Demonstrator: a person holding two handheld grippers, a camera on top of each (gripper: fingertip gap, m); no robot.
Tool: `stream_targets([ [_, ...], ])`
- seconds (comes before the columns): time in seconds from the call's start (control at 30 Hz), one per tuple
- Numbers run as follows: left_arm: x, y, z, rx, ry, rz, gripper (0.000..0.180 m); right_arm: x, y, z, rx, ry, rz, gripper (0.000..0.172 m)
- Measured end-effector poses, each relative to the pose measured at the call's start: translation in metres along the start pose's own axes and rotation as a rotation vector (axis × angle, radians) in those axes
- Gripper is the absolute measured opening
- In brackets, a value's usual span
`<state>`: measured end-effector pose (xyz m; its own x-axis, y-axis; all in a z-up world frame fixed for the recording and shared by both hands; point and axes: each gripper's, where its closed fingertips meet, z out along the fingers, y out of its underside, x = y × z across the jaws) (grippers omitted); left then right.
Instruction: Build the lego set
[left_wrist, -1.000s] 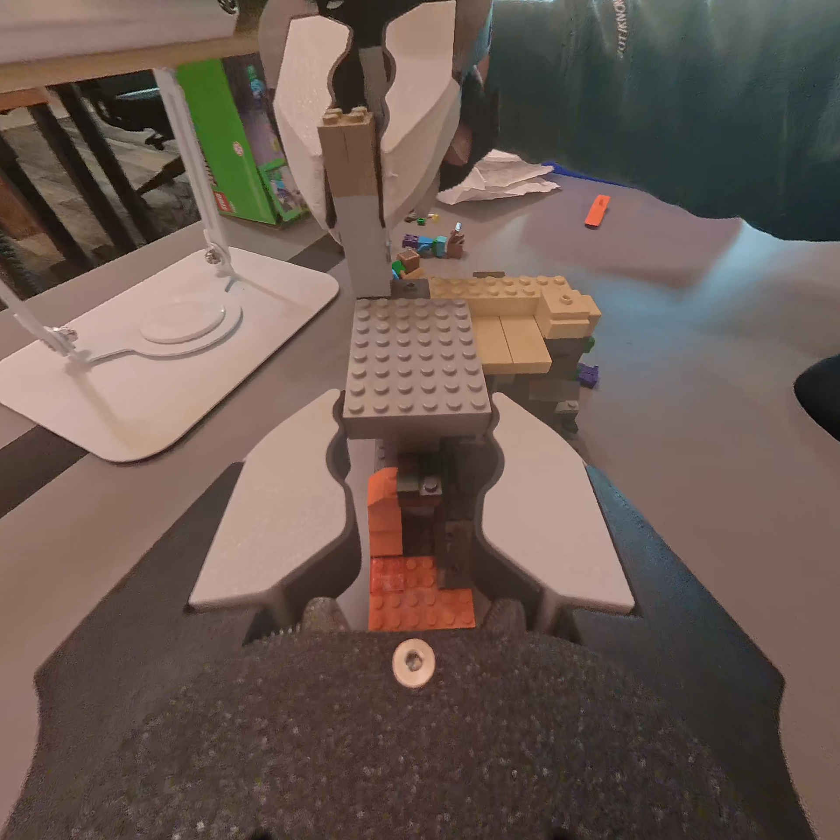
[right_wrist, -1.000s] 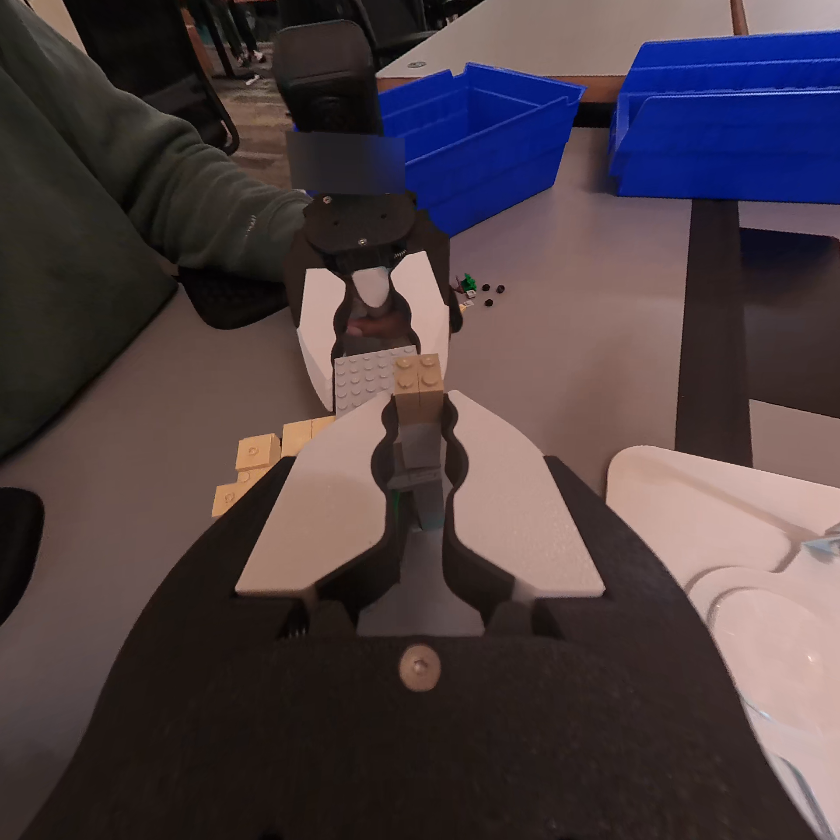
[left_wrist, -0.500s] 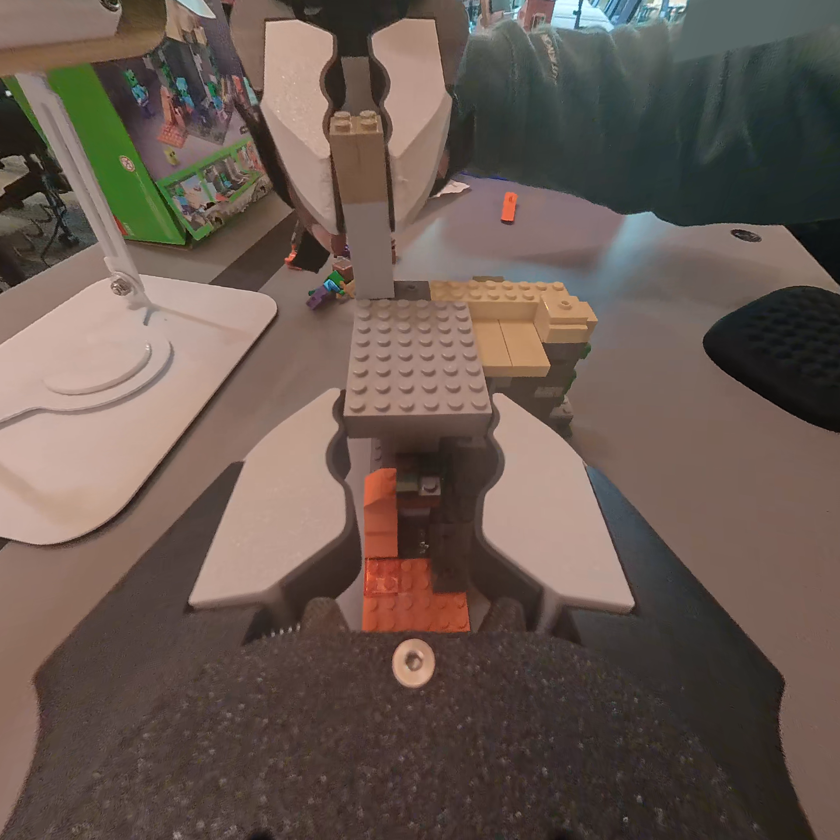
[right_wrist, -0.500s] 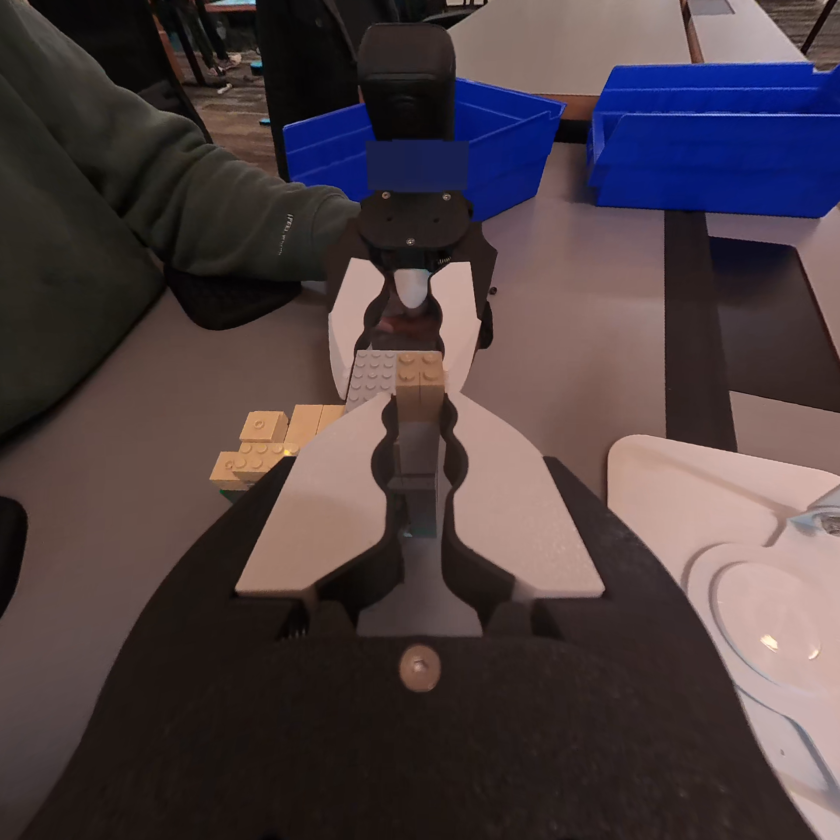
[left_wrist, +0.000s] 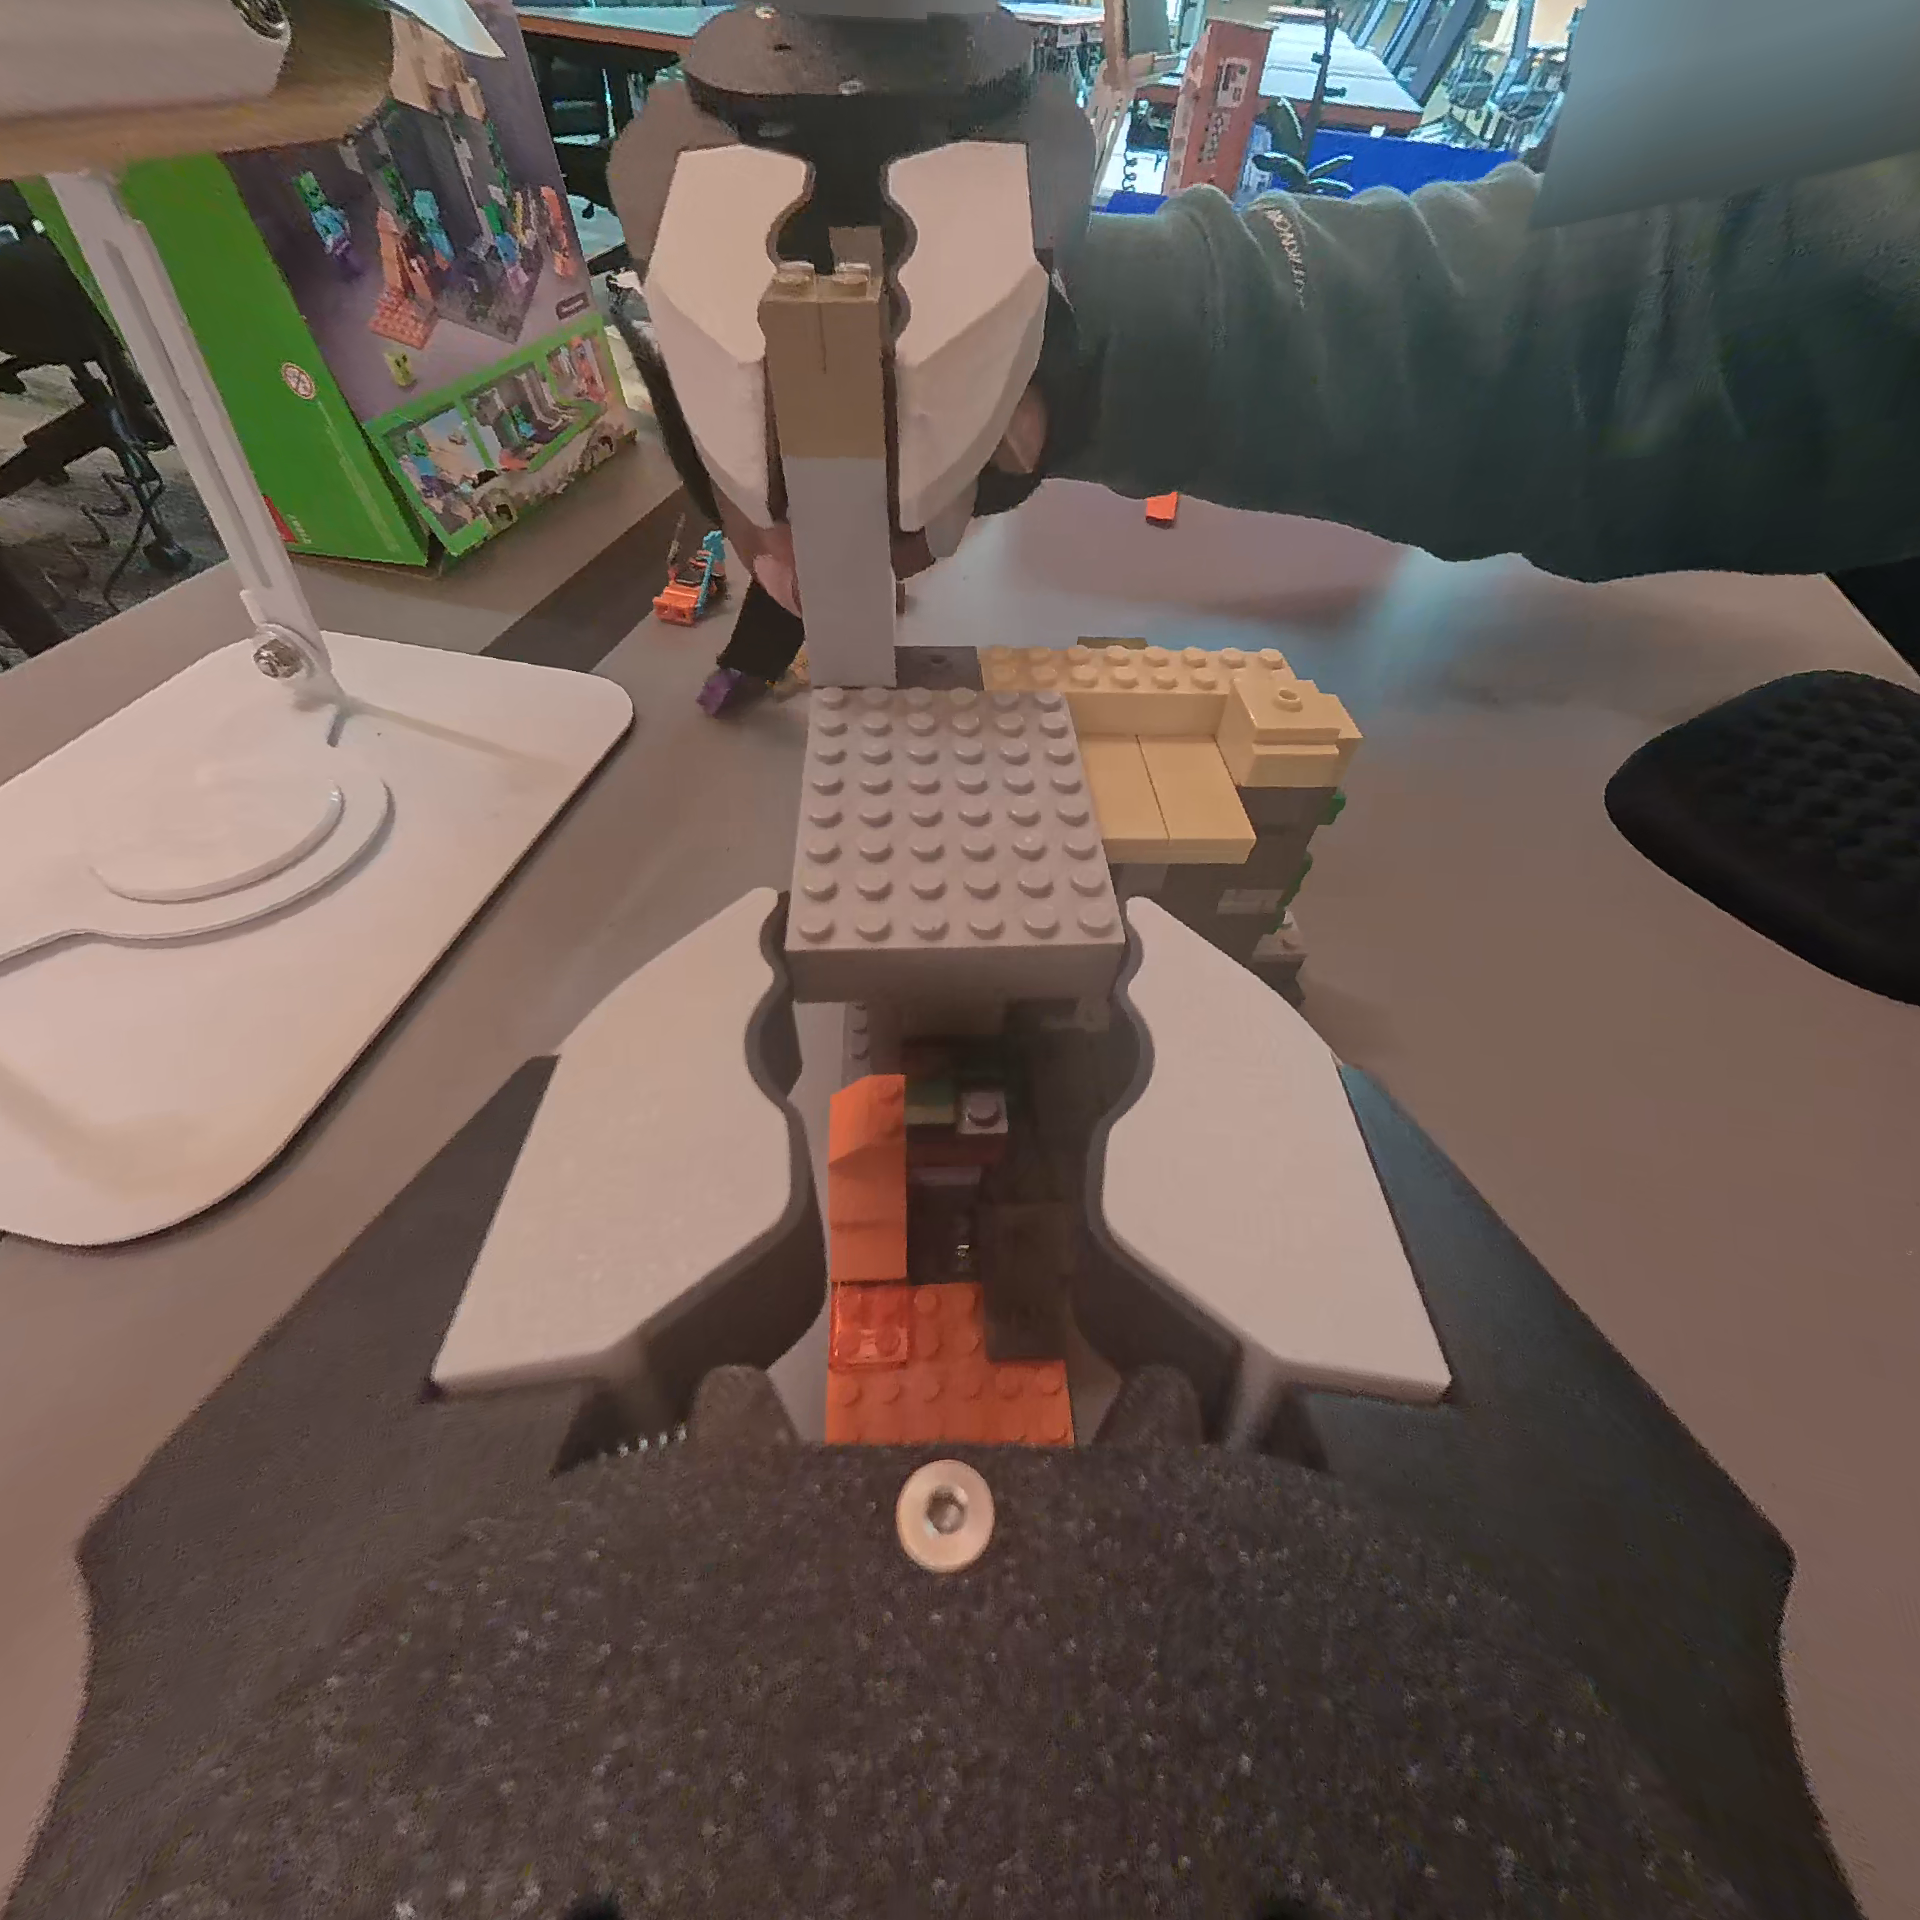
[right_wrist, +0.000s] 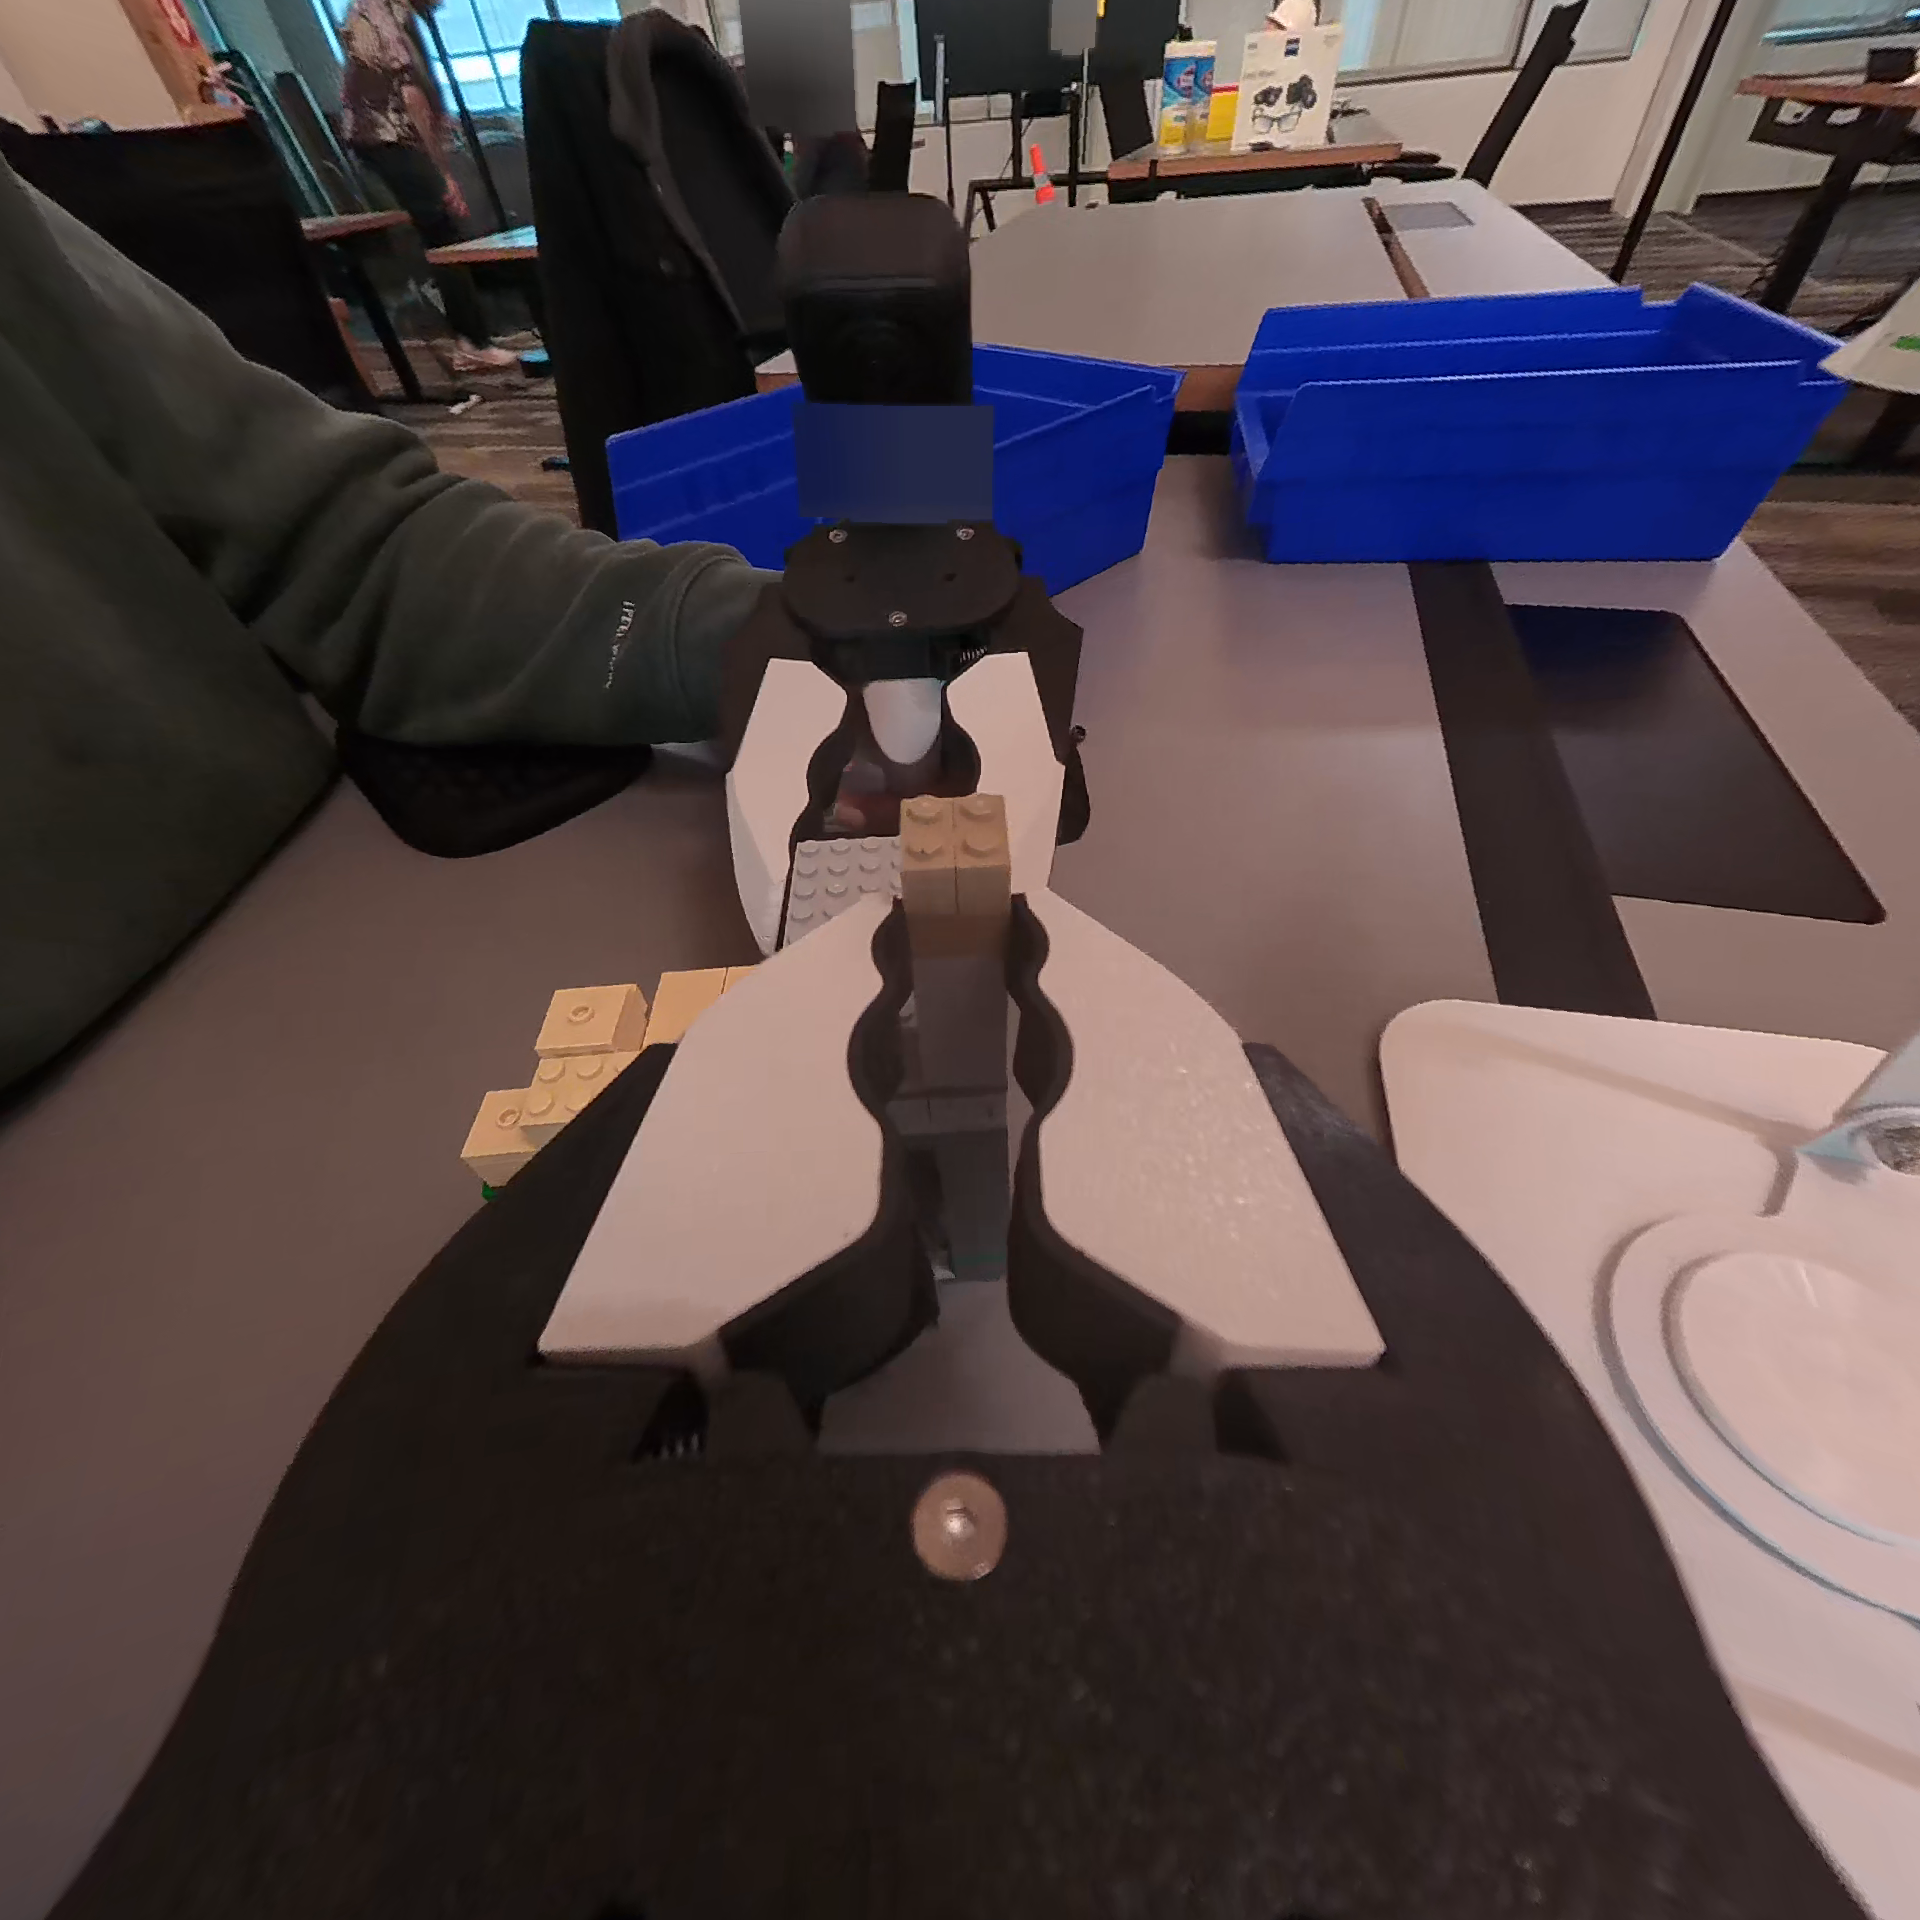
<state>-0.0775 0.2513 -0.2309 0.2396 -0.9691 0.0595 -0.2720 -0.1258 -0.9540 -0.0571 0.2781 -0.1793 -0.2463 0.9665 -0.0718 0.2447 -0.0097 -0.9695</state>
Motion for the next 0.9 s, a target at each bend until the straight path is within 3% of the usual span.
stream_targets([
  [0.73,0.000,0.000,0.000,0.002,0.011,-0.014,0.056,-0.001,-0.001,0.001,0.006,-0.038,-0.001,0.018],
  [0.9,0.001,0.000,0.000,0.003,0.009,-0.012,0.056,0.001,-0.013,-0.006,0.072,-0.004,0.037,0.037],
])
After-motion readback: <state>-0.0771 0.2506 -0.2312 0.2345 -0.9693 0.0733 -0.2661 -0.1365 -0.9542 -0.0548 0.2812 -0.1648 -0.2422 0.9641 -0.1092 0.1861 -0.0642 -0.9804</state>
